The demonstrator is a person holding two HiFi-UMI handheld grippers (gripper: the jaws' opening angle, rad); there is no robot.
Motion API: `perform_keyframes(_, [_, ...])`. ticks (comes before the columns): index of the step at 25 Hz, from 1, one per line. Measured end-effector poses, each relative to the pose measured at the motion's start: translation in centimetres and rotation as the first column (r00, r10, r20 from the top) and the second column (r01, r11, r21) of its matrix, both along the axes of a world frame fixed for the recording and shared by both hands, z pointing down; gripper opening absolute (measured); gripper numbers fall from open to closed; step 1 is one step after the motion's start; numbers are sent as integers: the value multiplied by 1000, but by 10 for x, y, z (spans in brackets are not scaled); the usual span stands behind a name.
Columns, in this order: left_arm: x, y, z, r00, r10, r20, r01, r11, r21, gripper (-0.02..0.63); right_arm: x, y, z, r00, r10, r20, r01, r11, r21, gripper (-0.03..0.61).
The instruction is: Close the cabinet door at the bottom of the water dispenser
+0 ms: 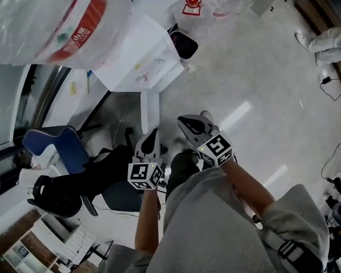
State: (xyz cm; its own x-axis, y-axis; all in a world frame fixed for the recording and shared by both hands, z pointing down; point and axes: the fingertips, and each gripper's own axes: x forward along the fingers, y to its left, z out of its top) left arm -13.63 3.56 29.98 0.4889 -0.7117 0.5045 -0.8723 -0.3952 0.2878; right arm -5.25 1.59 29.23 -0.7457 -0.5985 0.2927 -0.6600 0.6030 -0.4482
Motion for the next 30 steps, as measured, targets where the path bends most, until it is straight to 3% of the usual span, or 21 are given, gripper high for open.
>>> perform_keyframes(7, [-19, -33, 47, 995, 102, -4, -102, 994, -39, 8, -22, -29, 55, 995, 94, -25, -95, 995, -43, 11])
perform_keyframes(13, [-44, -51, 96, 978, 208, 16, -206, 976, -76, 8, -33, -41, 104, 972, 233, -25, -234, 968, -96, 11])
perform_keyframes(22, [-90, -67, 160, 974, 225, 0, -224, 969, -107, 8, -66, -37, 162, 973, 229, -27, -230, 963, -140, 11])
perform_keyframes(30, [-125, -79, 252, 973, 231, 26, -224, 960, -171, 8, -109, -27, 240, 978, 196, -67, -204, 966, -155, 11])
